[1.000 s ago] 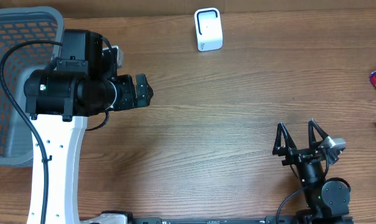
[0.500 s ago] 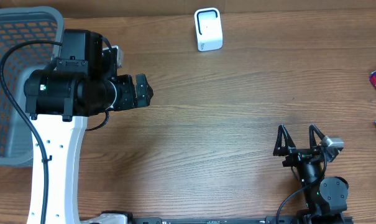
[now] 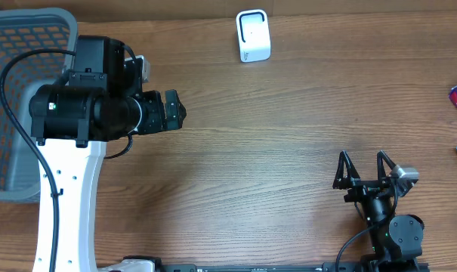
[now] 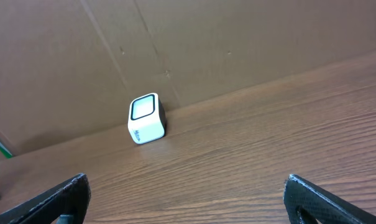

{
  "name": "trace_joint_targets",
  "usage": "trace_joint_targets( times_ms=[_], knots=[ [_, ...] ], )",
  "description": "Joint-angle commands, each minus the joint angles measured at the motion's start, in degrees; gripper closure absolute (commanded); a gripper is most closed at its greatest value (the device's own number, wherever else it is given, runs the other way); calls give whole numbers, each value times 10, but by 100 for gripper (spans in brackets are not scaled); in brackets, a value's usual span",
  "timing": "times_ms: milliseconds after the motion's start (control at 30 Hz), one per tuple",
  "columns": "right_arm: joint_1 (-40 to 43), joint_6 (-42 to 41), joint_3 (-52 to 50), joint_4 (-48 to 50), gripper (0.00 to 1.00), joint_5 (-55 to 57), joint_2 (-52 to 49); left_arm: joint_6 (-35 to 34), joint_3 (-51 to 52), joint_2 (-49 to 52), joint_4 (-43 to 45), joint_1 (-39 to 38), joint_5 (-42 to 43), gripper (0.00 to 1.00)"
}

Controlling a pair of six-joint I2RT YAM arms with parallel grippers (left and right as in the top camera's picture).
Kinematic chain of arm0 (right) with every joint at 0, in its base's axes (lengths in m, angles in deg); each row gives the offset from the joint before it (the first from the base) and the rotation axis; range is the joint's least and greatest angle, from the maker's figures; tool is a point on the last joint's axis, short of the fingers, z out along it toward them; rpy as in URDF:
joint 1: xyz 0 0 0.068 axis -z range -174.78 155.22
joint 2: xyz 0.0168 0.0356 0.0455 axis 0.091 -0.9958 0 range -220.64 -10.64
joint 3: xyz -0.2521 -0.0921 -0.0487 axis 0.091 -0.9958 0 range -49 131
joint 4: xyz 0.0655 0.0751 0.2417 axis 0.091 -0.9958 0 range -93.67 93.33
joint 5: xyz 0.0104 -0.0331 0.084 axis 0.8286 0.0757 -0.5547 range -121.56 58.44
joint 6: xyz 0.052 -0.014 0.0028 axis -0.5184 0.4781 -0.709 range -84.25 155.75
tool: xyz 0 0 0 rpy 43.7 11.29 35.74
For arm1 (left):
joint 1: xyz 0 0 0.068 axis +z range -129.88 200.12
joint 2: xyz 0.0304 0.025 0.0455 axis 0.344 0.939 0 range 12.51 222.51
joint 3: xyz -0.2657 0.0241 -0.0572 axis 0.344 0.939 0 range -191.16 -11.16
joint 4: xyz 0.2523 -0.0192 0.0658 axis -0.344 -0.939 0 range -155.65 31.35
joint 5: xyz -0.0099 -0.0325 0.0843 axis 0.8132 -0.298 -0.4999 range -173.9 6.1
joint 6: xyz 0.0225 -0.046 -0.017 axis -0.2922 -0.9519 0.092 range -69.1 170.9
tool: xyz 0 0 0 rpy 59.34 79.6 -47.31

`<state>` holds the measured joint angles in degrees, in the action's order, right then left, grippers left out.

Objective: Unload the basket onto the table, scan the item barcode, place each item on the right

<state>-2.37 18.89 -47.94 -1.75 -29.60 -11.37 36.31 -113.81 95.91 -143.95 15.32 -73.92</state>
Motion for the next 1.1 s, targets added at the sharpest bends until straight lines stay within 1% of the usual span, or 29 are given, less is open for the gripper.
trace_joint_targets(
  times_ms=[0,200,333,500,600,700,833,900,933,1067],
  knots=[
    [2,4,-6,5,0,7,6,4,-1,-1,1,-1,-3,0],
    [2,4,-6,5,0,7,6,4,-1,-1,1,-1,-3,0],
    [2,4,-6,5,0,8,6,5,-1,2,1,0,-19,0],
    [2,4,-6,5,0,8,6,5,0,-3,-37,0,-20,0],
    [2,4,-6,5,0,7,6,8,29,-32,-19,-4,-20,0],
    [2,4,-6,5,0,7,6,49,94,-84,48,-5,-5,0],
    [2,4,-6,5,0,8,6,134,228,-182,172,-4,42,0],
    [2,4,-6,5,0,8,6,163,296,-236,229,-4,63,0],
    [2,4,-6,5,0,7,6,171,356,-286,278,-4,74,0],
    [2,4,-6,5,0,7,6,172,476,-402,376,-4,76,0]
  ],
)
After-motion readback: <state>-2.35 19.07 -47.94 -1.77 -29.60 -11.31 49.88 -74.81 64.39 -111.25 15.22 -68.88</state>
